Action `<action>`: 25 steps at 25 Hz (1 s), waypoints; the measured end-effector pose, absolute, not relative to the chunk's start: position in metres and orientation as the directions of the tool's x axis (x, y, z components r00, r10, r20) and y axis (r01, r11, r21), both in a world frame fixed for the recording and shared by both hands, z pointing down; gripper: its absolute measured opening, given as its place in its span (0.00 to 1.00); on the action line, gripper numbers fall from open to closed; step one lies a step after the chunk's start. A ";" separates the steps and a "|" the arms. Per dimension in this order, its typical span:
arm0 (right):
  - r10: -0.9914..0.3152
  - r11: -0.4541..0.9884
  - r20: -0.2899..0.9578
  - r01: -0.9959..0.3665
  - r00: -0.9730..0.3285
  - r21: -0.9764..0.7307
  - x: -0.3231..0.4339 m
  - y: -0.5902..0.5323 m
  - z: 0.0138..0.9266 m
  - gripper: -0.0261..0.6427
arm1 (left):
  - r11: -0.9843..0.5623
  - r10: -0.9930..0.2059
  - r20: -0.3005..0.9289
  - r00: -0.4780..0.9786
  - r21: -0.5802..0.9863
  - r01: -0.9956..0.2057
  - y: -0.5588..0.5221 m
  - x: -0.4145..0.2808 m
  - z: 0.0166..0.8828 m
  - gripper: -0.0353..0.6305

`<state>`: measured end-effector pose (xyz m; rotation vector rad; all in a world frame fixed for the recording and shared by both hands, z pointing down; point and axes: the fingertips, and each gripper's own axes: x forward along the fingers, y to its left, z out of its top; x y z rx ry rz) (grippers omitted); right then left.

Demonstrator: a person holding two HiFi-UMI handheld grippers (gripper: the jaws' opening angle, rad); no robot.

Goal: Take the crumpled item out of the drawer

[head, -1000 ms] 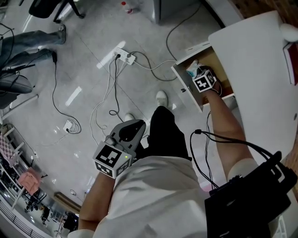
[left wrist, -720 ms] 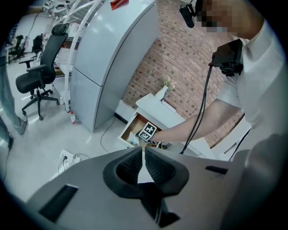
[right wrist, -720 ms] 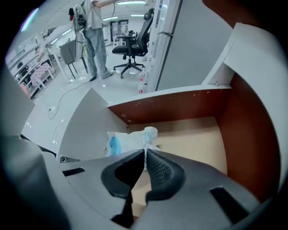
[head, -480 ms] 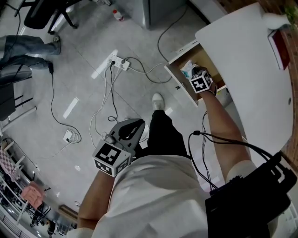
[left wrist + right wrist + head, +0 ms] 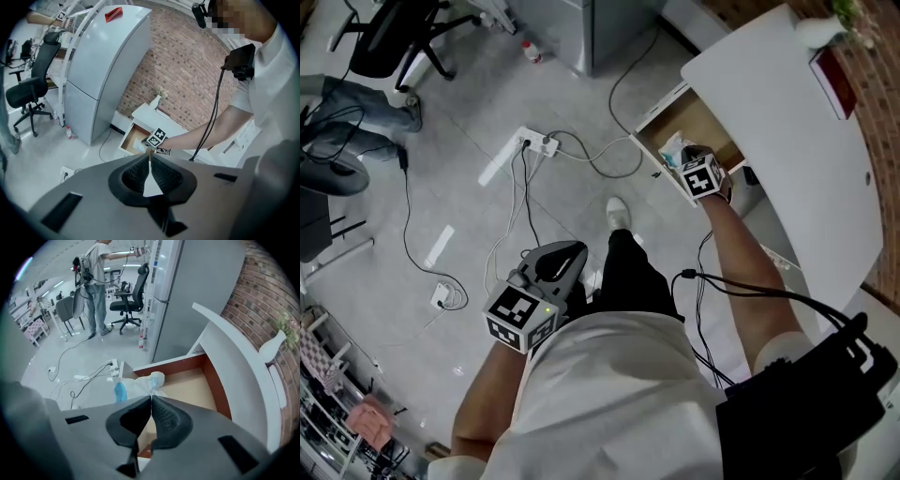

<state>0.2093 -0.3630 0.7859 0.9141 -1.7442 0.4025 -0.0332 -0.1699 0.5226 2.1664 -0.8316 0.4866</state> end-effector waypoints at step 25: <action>-0.464 0.601 0.850 -0.794 -0.250 0.094 0.111 -0.153 0.583 0.08 | -0.609 -0.450 0.435 0.780 0.489 -0.624 -0.029 -0.120 0.423 0.09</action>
